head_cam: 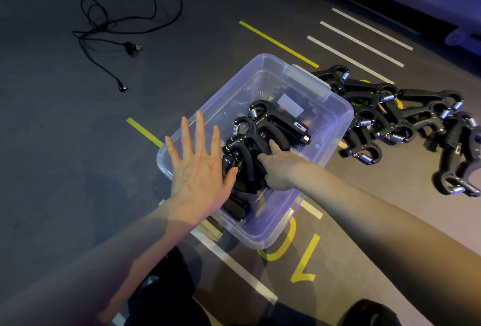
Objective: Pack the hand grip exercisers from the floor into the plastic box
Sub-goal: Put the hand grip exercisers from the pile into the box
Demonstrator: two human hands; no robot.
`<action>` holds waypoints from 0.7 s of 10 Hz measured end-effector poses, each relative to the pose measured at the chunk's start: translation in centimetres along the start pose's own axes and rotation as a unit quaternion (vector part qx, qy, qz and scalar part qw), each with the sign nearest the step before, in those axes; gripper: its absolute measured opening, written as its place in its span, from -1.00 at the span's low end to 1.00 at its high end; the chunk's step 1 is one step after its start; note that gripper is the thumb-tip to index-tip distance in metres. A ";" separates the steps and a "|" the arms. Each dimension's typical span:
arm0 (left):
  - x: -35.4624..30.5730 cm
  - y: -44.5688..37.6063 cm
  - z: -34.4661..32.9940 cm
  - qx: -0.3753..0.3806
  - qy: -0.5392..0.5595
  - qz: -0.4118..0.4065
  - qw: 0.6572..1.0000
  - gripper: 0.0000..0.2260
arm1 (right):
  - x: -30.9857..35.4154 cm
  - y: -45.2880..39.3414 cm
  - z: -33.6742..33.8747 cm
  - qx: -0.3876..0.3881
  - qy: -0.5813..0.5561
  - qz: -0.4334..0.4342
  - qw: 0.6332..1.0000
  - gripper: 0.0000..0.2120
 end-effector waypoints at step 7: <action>0.2 0.0 0.2 0.015 -0.001 -0.003 1.000 -0.32 | 0.2 0.1 -0.5 -0.031 0.076 -0.016 0.996 -0.49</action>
Point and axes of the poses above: each hand's wrist, its own y-axis away from the middle knuckle, its own z-axis out of the back of the hand, x = y × z, the point moved 1 cm from there along -y, towards the middle knuckle, and after that the axes turned 15 degrees about -y, right-handed, at the moved point
